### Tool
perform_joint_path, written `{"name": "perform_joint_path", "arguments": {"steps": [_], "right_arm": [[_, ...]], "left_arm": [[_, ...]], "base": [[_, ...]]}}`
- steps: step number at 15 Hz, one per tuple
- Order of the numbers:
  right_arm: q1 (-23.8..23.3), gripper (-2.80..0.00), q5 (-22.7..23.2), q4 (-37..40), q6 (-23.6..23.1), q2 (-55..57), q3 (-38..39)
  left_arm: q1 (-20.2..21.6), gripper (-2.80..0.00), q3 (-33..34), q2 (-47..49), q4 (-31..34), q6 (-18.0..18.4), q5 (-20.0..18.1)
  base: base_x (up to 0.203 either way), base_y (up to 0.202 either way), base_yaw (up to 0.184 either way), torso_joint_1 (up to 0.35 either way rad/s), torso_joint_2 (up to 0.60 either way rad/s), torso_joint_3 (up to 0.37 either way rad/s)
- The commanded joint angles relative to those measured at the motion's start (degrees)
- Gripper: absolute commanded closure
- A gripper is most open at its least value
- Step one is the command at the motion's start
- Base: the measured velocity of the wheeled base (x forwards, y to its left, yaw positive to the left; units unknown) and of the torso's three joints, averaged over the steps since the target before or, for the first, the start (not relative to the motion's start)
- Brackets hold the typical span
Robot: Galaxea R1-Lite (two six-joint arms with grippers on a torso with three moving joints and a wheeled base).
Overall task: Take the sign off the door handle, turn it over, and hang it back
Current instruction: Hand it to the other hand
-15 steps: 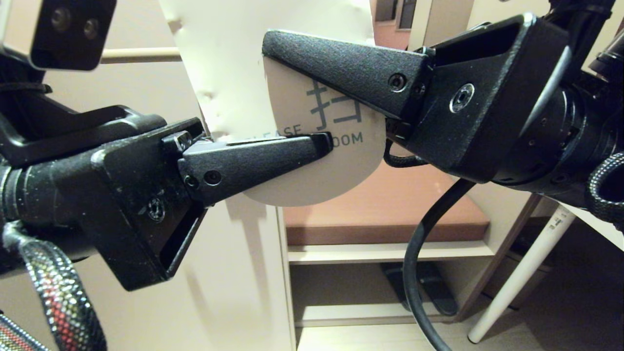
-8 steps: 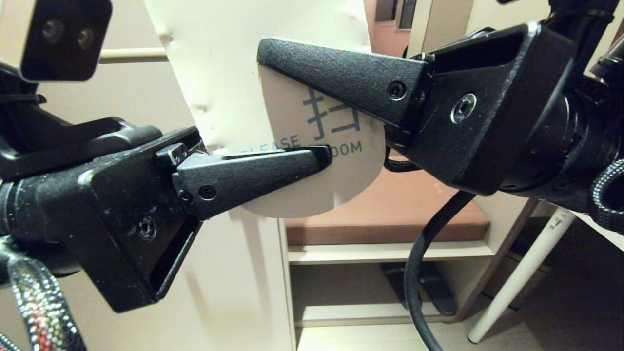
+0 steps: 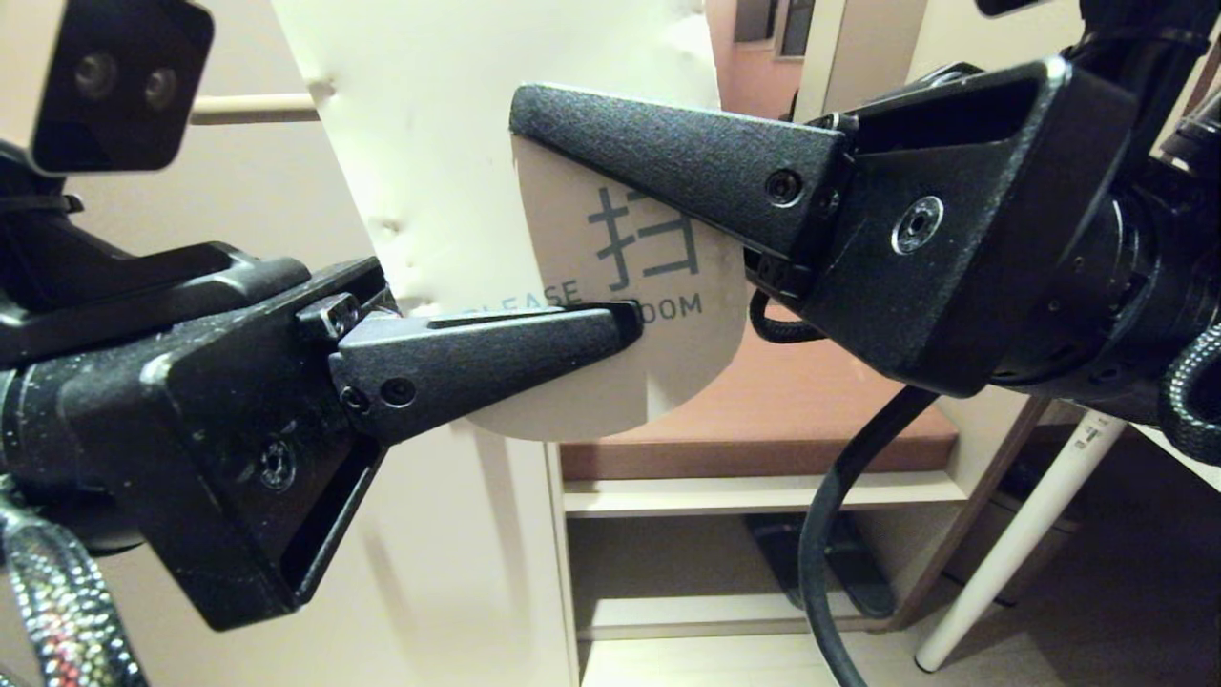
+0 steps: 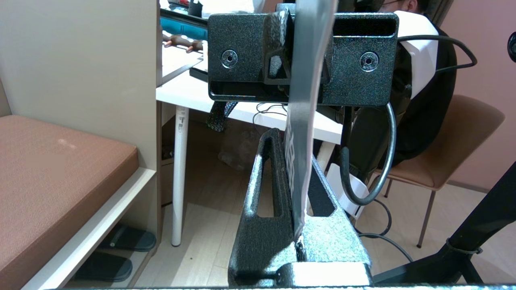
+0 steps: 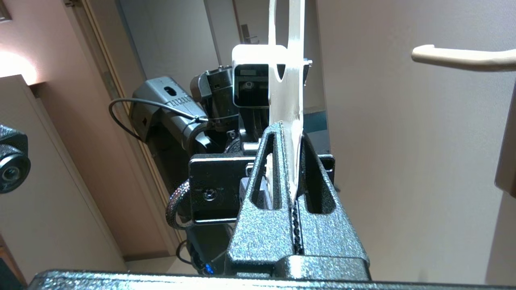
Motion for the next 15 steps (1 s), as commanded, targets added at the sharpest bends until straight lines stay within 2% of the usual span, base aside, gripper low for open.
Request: {"name": "perform_joint_path", "arguments": {"steps": [1, 15], "right_arm": [[0.0, 0.00, 0.2, -0.2, 0.1, -0.5, 0.3], [-0.1, 0.00, 0.2, -0.2, 0.1, -0.8, 0.2]], "left_arm": [[0.0, 0.00, 0.2, -0.1, -0.4, -0.1, -0.1], [0.2, 0.00, 0.8, -0.4, -0.4, -0.2, -0.1]], "base": [[0.000, 0.000, 0.000, 0.000, 0.00, 0.000], [0.000, 0.000, 0.000, 0.000, 0.00, 0.000]]}}
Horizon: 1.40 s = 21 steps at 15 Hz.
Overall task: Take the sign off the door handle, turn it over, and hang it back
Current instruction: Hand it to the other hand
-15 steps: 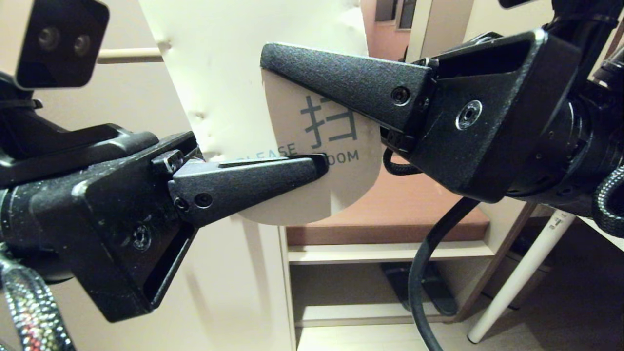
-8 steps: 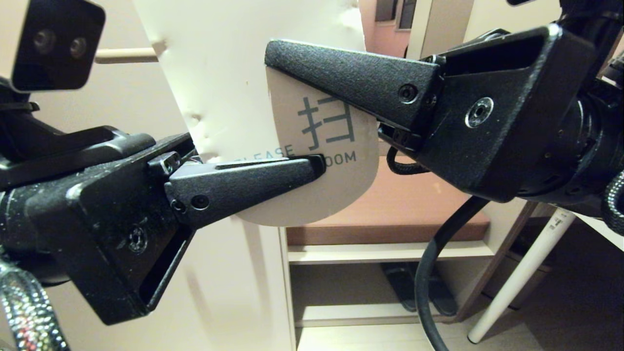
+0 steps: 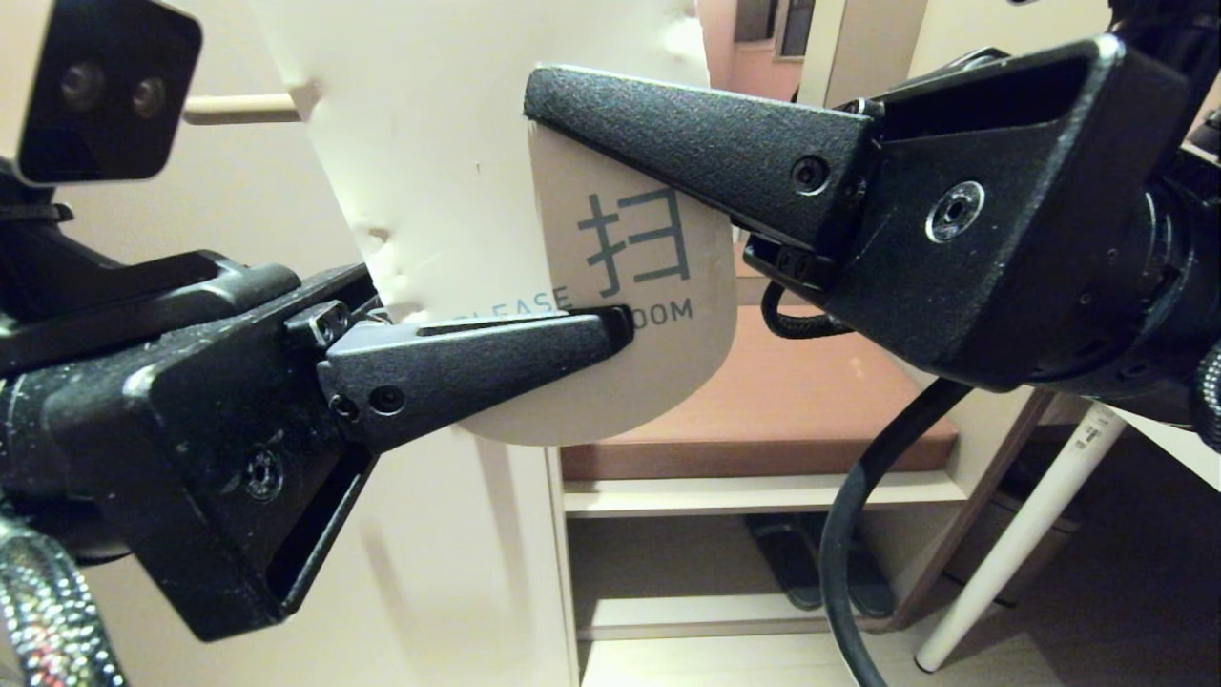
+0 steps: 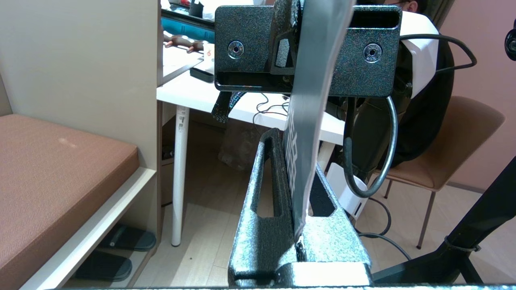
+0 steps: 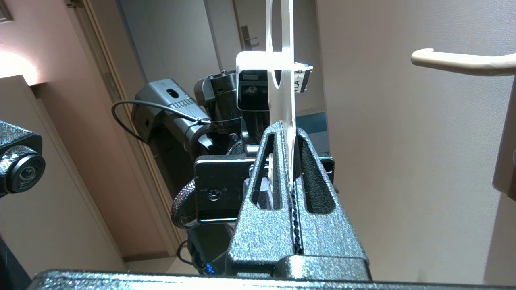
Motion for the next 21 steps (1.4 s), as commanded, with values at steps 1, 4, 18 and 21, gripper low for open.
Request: {"name": "perform_joint_path", "arguments": {"steps": [1, 4, 18, 21], "right_arm": [[0.0, 0.00, 0.2, -0.3, 0.1, 0.1, 0.0], [0.0, 0.00, 0.0, -0.3, 0.1, 0.1, 0.0], [-0.2, -2.80, -0.9, -0.3, 0.2, -0.2, 0.3], [-0.3, -2.80, -5.3, -0.3, 0.2, -0.9, 1.6]], "left_arm": [[0.0, 0.00, 0.0, 0.0, -0.2, -0.1, -0.2], [0.1, 0.00, 0.3, 0.0, -0.2, -0.1, -0.2], [0.0, 0.00, 0.4, -0.4, -0.2, -0.1, -0.2], [0.1, 0.00, 0.4, -1.0, -0.2, -0.2, -0.2]], "base": [[0.000, 0.000, 0.000, 0.000, 0.00, 0.000], [0.000, 0.000, 0.000, 0.000, 0.00, 0.000], [0.000, 0.000, 0.000, 0.000, 0.00, 0.000], [0.000, 0.000, 0.000, 0.000, 0.00, 0.000]]}}
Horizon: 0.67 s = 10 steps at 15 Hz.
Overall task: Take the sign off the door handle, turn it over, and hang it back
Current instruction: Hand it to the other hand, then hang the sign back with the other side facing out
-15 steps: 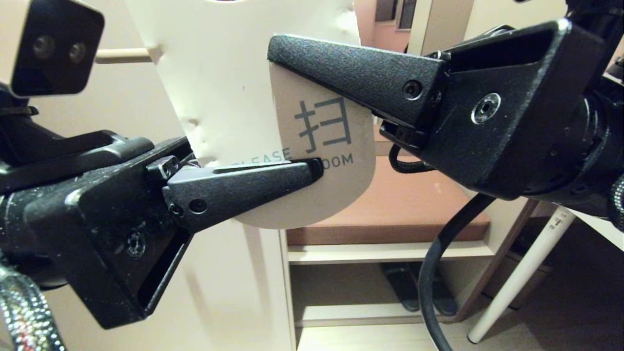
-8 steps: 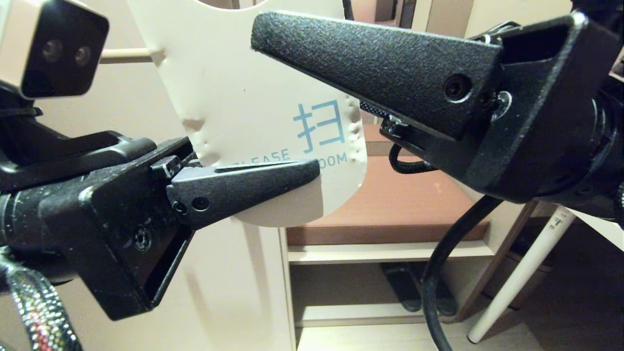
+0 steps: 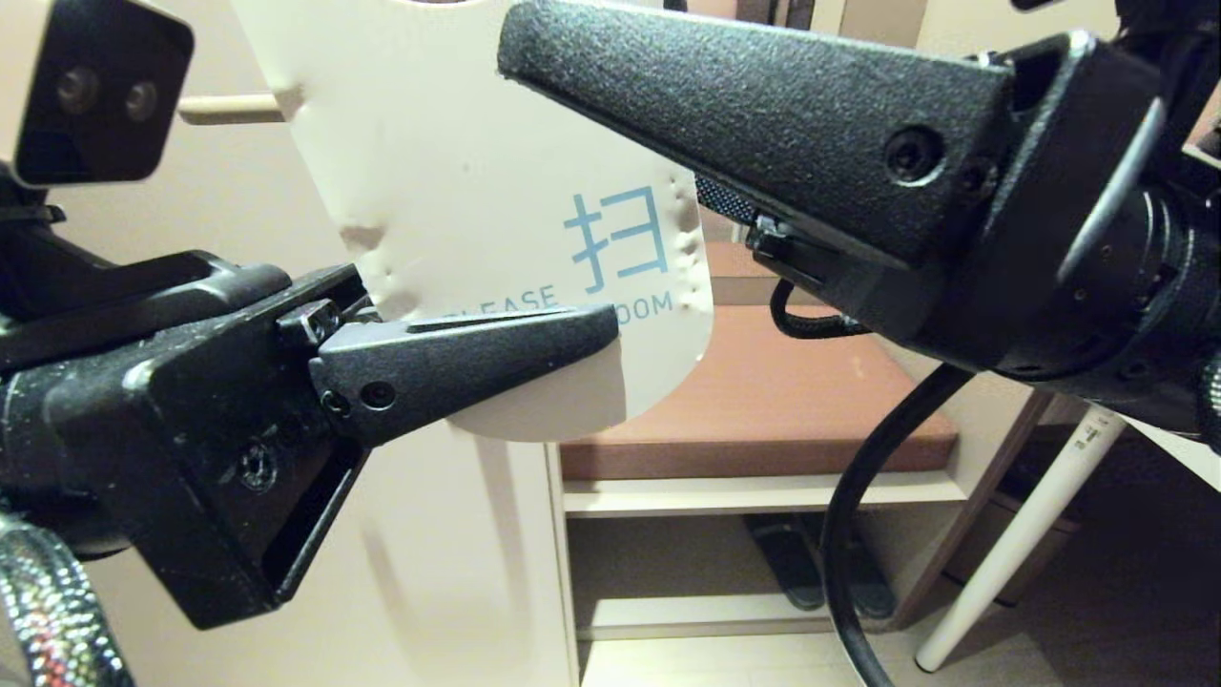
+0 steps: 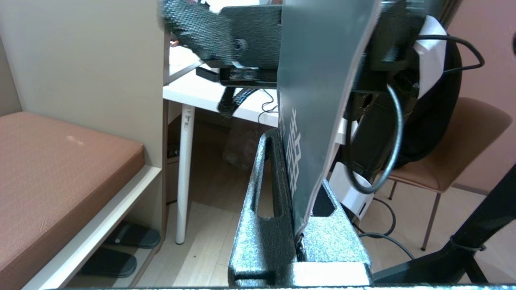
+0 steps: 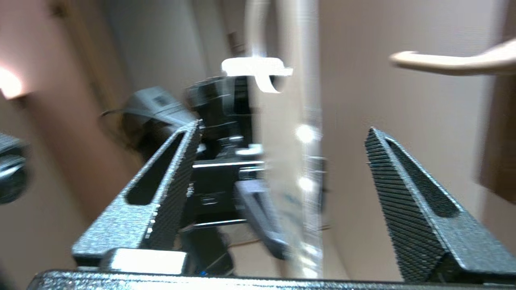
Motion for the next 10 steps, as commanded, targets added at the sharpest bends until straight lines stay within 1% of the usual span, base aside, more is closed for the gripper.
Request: {"name": "perform_joint_path", "arguments": {"steps": [1, 10], "right_arm": [[-0.2, -2.80, -0.8, -0.3, 0.2, -0.9, 1.3], [-0.7, -2.80, -0.8, -0.2, 0.2, -4.2, 1.9]], "left_arm": [[0.1, 0.00, 0.3, -0.6, -0.2, -0.1, -0.2], [0.1, 0.00, 2.3, -2.2, -0.2, -0.1, -0.1]], "base": [[0.000, 0.000, 0.000, 0.000, 0.00, 0.000], [0.000, 0.000, 0.000, 0.000, 0.00, 0.000]]}}
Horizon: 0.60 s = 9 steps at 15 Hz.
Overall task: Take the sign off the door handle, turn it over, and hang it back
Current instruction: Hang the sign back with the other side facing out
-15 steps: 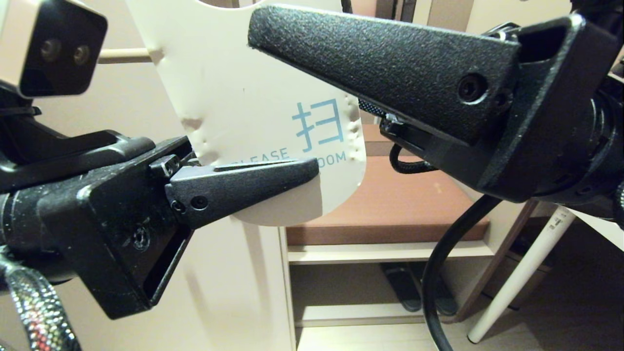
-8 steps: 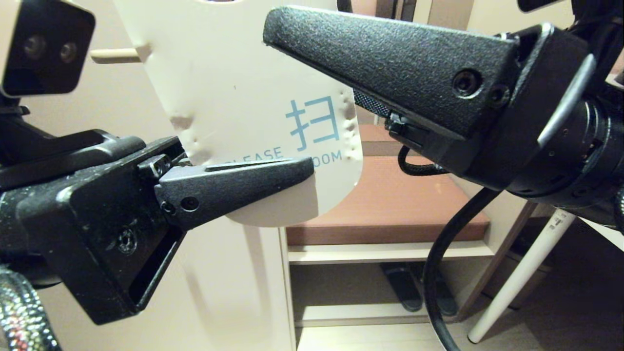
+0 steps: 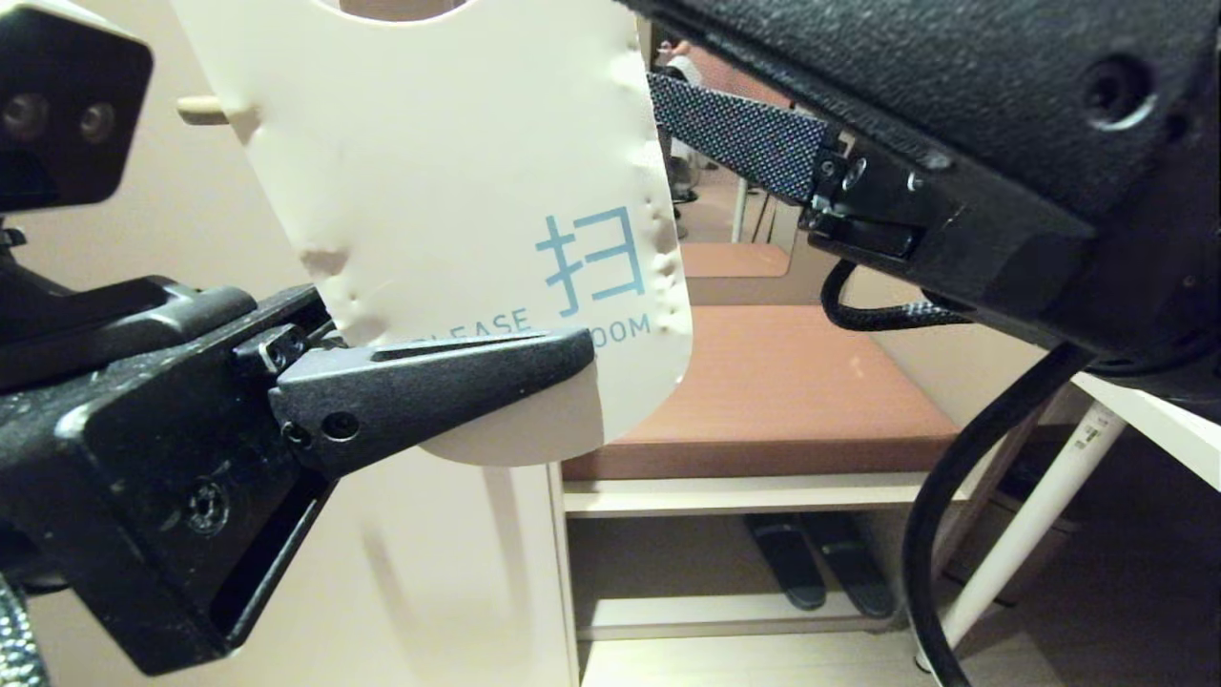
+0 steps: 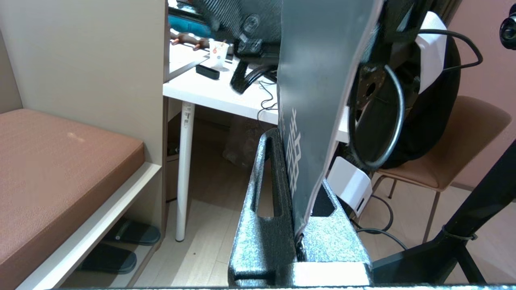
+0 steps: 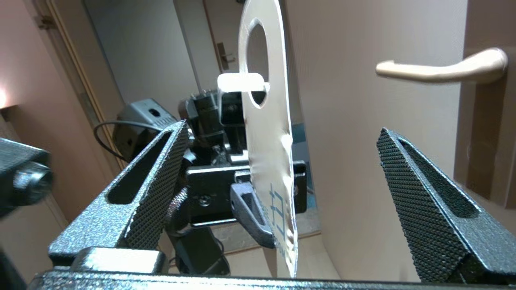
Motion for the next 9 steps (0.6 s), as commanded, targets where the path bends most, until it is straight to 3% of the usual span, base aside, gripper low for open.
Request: {"name": "perform_joint_path", "arguments": {"steps": [1, 6, 7, 9], "right_arm": [[0.0, -2.80, 0.1, -0.2, 0.2, -1.5, 0.2], [0.0, -2.80, 0.1, -0.2, 0.2, -4.9, 1.8], [0.0, 0.00, 0.0, -0.1, 0.2, -5.8, 2.2], [0.0, 0.00, 0.0, -0.1, 0.1, -7.7, 3.8]], "left_arm": [[0.0, 0.00, 0.3, -0.3, -0.2, -0.2, -0.2], [0.0, 0.00, 0.3, -0.7, -0.2, -0.2, -0.2], [0.0, 0.00, 0.3, -0.8, -0.2, -0.2, -0.2], [0.0, 0.00, 0.3, -1.2, -0.2, -0.2, -0.2]], "base": [[0.000, 0.000, 0.000, 0.000, 0.00, 0.000], [0.000, 0.000, 0.000, 0.000, 0.00, 0.000], [0.000, 0.000, 0.000, 0.000, 0.00, 0.000], [0.000, 0.000, 0.000, 0.000, 0.00, 0.000]]}}
